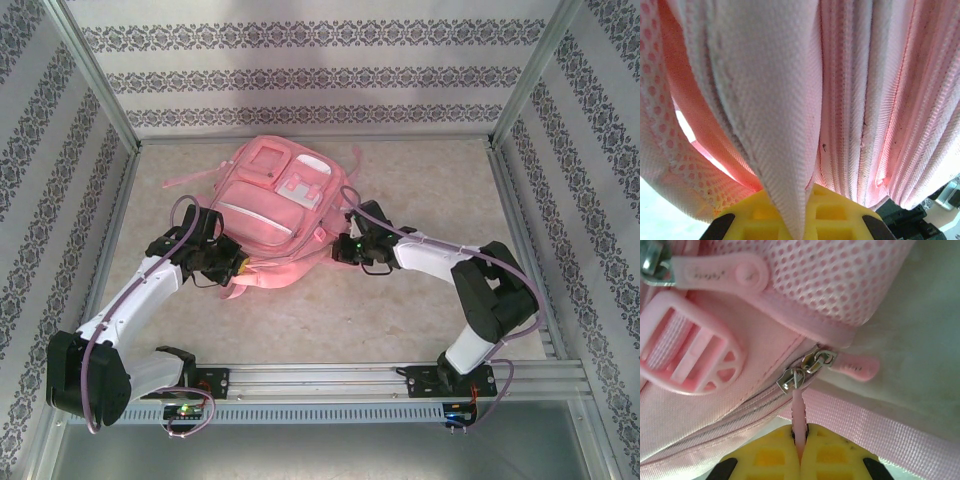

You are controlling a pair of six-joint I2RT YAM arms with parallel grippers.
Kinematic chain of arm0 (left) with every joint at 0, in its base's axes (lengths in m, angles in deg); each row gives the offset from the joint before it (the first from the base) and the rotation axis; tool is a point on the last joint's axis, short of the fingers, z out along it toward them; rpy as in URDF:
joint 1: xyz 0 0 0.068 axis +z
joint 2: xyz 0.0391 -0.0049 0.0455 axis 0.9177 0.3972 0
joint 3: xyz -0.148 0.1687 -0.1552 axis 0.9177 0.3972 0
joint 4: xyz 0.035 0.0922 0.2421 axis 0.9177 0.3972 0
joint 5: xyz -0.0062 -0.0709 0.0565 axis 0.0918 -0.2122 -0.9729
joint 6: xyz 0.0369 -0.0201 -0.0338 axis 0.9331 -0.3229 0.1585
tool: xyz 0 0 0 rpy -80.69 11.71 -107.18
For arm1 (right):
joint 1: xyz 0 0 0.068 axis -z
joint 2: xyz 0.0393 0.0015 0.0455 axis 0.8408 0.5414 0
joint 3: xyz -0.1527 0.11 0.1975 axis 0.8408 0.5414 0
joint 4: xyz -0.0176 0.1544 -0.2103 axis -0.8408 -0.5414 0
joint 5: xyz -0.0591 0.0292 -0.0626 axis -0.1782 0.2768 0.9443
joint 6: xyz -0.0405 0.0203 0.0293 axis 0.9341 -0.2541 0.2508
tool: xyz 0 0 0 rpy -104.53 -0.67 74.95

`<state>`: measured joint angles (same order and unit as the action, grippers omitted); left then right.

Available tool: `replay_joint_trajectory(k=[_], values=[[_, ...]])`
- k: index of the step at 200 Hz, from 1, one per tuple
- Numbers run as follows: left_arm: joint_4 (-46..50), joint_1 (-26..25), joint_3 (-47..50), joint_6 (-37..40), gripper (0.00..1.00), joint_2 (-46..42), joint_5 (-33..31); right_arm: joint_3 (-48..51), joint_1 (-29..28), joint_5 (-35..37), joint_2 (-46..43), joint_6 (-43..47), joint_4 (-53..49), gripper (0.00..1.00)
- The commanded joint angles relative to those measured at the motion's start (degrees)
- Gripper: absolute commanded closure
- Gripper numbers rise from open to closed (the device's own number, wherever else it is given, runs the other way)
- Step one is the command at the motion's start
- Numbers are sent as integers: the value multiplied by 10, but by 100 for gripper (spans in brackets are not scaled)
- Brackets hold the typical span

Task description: Pack the student bag

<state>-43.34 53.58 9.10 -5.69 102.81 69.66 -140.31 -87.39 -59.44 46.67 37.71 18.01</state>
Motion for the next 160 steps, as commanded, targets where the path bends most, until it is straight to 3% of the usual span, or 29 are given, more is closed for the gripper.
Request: replay_joint_trajectory(k=[1,64,79,98,111,136,160], values=[[51,6,-22,27,100,-12,14,-13,26,31,13,-10,-21,100],[17,-40,-20,22,100,16,22,-38,37,38,36,-7,-41,97],[17,-52,-29,26,100,25,20,-43,42,38,39,-8,-49,89],[7,-66,-35,25,100,33,19,-46,41,63,17,0,-76,62],[1,-76,-41,27,100,39,21,-45,36,105,-9,8,-112,53],[4,-112,-69,34,100,55,16,-43,32,197,-78,8,-197,45],[27,-156,-107,57,99,86,25,-36,30,259,-148,4,-243,44]])
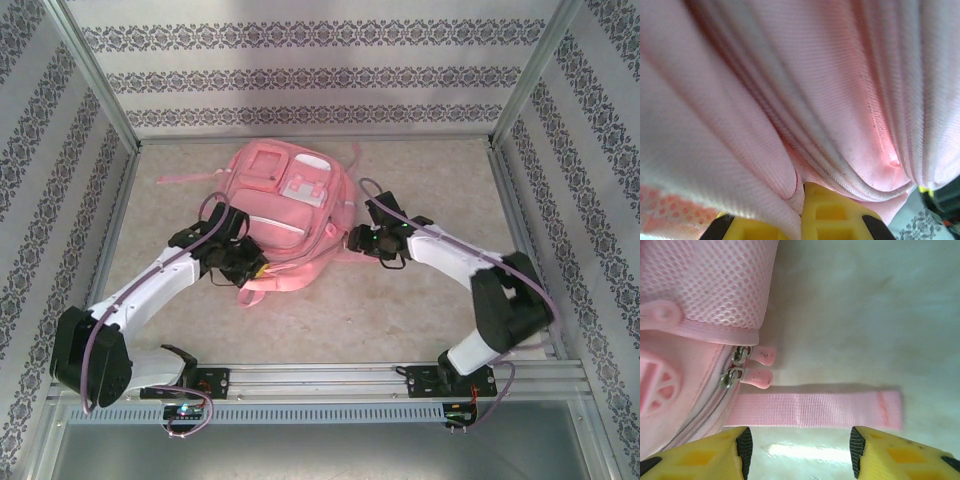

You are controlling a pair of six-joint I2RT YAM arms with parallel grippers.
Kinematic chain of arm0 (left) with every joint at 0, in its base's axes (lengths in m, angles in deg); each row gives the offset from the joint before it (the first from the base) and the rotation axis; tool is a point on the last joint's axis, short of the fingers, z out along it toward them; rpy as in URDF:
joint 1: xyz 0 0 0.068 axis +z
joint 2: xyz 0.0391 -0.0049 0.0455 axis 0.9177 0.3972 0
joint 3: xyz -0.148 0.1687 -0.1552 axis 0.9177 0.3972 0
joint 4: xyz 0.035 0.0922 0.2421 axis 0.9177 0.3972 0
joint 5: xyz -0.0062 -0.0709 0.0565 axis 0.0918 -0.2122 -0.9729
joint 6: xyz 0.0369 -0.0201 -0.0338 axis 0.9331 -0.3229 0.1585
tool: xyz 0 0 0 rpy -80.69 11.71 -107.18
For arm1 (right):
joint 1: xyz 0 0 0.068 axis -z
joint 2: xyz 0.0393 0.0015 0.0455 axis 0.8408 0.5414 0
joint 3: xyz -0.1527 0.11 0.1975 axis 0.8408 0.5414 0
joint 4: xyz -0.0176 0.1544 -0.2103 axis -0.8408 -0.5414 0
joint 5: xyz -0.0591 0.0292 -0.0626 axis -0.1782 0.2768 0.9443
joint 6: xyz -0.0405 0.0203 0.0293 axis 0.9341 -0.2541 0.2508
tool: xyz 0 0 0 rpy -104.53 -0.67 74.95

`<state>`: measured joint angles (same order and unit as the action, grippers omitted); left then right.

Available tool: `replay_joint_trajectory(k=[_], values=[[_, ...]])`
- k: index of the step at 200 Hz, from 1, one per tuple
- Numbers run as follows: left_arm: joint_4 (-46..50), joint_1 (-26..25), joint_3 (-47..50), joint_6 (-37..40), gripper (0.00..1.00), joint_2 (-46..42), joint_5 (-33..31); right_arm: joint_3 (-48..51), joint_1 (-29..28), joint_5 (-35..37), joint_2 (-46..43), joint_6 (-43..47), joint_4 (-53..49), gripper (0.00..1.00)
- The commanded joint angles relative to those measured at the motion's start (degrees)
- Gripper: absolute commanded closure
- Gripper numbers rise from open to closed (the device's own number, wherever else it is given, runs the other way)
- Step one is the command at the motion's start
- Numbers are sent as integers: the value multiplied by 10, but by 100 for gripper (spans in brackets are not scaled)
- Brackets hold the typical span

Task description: Pack the student bag

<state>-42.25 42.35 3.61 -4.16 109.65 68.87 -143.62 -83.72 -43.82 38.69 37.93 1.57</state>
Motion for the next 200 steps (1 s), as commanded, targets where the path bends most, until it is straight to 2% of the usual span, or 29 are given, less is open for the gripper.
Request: replay_joint_trajectory(k=[1,45,87,129,151,166,178,200], values=[[18,-46,-54,43,98,20,33,-3,-7,105,-72,1,-80,43],[38,-138,-92,70,91,80,53,9,-8,157,-173,8,-121,43],[75,-231,-162,138,79,176,126,39,2,176,-235,23,-143,43],[111,-317,-218,186,85,265,188,61,17,194,-297,34,-162,43],[126,-325,-212,195,93,271,184,62,19,200,-313,38,-173,43],[131,-324,-209,199,90,269,175,66,19,196,-319,38,-172,43],[133,-324,-212,202,85,272,172,69,21,190,-322,36,-169,42],[139,-321,-233,218,86,281,145,75,25,175,-322,36,-156,42]])
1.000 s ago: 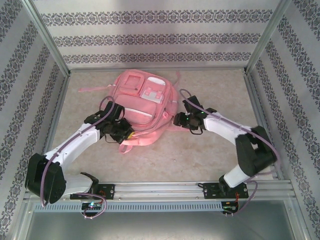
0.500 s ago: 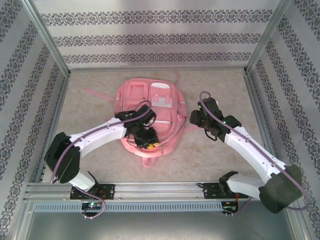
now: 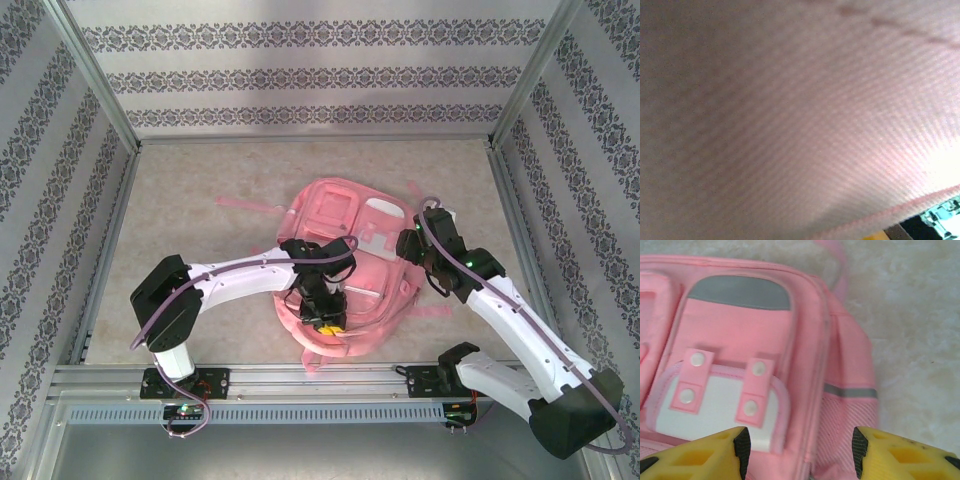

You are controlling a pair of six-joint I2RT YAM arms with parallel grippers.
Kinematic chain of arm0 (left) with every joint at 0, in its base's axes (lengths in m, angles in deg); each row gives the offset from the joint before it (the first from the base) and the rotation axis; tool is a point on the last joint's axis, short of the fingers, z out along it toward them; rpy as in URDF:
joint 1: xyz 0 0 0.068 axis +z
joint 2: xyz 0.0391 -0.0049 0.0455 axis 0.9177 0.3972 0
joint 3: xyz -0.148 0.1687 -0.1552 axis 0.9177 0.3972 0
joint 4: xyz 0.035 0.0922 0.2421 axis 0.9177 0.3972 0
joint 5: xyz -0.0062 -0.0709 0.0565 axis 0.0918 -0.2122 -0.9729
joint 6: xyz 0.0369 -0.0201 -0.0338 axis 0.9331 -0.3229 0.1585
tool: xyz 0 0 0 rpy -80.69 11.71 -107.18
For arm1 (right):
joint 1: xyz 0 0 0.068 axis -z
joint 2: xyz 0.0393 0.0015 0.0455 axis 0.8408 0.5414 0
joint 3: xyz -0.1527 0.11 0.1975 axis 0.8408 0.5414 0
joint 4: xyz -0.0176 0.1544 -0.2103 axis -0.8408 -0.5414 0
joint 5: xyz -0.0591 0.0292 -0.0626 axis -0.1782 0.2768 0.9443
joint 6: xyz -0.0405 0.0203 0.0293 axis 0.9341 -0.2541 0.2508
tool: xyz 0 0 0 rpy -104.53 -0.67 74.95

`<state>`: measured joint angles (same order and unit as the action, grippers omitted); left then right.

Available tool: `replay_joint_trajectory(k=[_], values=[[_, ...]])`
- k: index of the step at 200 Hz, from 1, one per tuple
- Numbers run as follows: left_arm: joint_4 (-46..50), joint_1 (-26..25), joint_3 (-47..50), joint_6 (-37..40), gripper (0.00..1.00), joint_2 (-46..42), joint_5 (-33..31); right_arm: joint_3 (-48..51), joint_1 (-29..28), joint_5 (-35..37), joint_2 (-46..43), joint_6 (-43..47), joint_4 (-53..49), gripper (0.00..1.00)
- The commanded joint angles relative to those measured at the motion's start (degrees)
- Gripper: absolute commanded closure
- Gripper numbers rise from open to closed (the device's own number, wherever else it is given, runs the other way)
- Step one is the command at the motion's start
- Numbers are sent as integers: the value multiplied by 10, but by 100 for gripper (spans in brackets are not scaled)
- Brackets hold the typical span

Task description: Pack the student bag

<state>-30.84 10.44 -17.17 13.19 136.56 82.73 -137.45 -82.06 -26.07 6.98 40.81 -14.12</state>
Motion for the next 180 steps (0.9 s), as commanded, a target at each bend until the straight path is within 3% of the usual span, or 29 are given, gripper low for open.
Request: replay_joint_trajectory(k=[1,35,77,90,104,111,113,115,118,151,180], values=[[26,-1,-26,45,86,13,6,14,8,-3,-5,7,2,42],[-13,34,-24,30,88,18,-9,22,15,-1,10,11,7,42],[-45,80,0,22,83,17,-18,44,47,-8,24,3,14,30],[-43,90,6,31,74,3,-36,41,51,-22,24,10,20,28],[-41,99,12,56,63,-28,-48,25,51,-37,27,27,20,20],[-61,100,21,70,46,-54,-52,10,49,-45,30,43,17,13],[-66,100,22,73,33,-61,-55,4,48,-46,31,48,15,9],[-70,101,23,76,11,-68,-58,-1,46,-48,30,53,13,4],[-74,102,23,81,1,-78,-67,-10,44,-50,30,63,10,2],[-66,155,1,150,1,-169,-129,-80,29,-67,6,126,17,2],[-41,219,-5,210,1,-276,-329,-129,30,-22,-2,134,37,2]])
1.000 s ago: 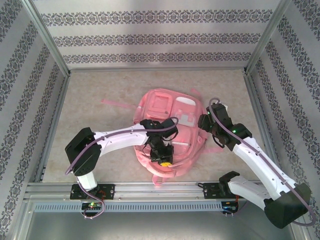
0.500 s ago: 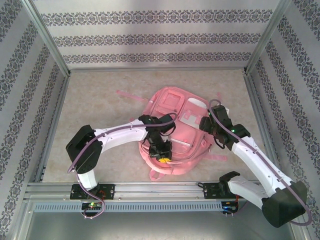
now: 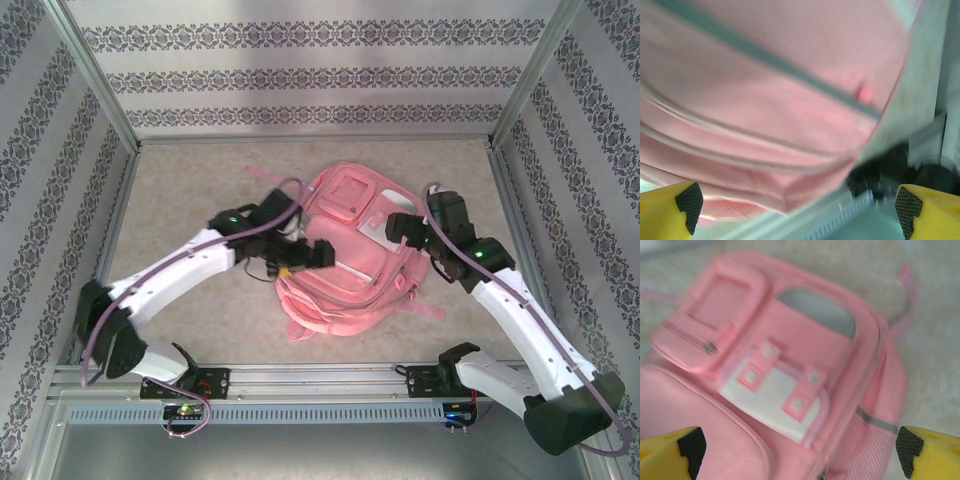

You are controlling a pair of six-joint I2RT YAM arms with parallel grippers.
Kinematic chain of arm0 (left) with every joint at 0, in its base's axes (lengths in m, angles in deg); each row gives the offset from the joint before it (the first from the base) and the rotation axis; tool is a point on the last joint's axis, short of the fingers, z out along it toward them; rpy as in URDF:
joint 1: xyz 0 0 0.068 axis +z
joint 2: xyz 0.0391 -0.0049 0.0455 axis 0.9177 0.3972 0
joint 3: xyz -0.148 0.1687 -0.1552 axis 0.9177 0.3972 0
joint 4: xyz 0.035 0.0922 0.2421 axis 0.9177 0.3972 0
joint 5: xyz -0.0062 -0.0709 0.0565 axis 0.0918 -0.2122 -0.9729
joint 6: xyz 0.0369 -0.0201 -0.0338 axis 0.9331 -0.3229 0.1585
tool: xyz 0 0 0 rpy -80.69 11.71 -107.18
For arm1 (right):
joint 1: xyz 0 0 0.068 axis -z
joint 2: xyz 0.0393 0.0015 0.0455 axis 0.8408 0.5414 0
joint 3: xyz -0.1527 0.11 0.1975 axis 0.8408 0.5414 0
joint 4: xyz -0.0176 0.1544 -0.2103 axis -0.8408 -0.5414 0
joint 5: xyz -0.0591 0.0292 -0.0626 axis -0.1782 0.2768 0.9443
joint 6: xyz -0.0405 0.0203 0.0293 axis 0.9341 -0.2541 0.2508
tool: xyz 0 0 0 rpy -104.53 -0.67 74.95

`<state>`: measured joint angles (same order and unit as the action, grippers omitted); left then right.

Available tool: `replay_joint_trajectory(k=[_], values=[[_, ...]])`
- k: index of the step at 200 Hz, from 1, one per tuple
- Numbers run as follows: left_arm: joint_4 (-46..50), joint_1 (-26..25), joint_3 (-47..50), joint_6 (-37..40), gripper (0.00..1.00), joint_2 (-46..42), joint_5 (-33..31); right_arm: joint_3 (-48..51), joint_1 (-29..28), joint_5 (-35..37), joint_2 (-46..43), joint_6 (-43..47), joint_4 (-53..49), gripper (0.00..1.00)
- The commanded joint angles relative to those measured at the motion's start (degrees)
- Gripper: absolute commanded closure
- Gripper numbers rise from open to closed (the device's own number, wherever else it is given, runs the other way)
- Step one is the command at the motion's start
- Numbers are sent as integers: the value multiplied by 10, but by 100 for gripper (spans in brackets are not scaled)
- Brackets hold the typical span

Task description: Pack the student bag

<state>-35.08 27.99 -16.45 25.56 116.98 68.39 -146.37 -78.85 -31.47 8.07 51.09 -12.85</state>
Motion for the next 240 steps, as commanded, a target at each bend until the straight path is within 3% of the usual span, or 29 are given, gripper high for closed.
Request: replay_joint_trajectory(k=[1,12,30,43,59,85,105,135,143,175,187,198,213,225,235,240], values=[[-1,45,-11,90,1,-85,-198,-40,-3,34,-12,32,27,2],[-25,54,21,125,1,-126,-324,-35,2,39,-8,60,54,2],[-184,71,148,239,1,-193,-482,-23,6,23,8,132,105,2],[-291,111,242,266,1,-223,-549,-26,7,32,31,178,126,2],[-403,194,350,340,1,-259,-467,-33,9,47,69,228,139,2],[-502,306,452,330,1,-267,-394,13,24,31,110,267,206,2],[-549,358,480,355,1,-216,-354,108,75,-47,120,265,322,2],[-635,382,505,333,1,-123,-366,198,112,-24,142,263,403,2],[-620,386,491,339,1,-110,-357,220,128,-12,141,252,422,2],[-881,406,520,365,1,-12,-288,343,203,-9,118,188,571,2],[-916,413,516,362,1,29,-280,369,230,-55,104,194,625,2],[-901,407,512,388,1,33,-230,409,245,-89,120,186,741,2],[-1064,407,551,404,1,104,-199,433,253,-100,153,166,850,2],[-958,407,532,395,1,64,-211,428,257,-147,179,198,878,2],[-998,406,523,398,1,95,-208,436,259,-146,225,197,946,2],[-970,406,513,400,1,90,-204,448,261,-137,257,192,996,2]])
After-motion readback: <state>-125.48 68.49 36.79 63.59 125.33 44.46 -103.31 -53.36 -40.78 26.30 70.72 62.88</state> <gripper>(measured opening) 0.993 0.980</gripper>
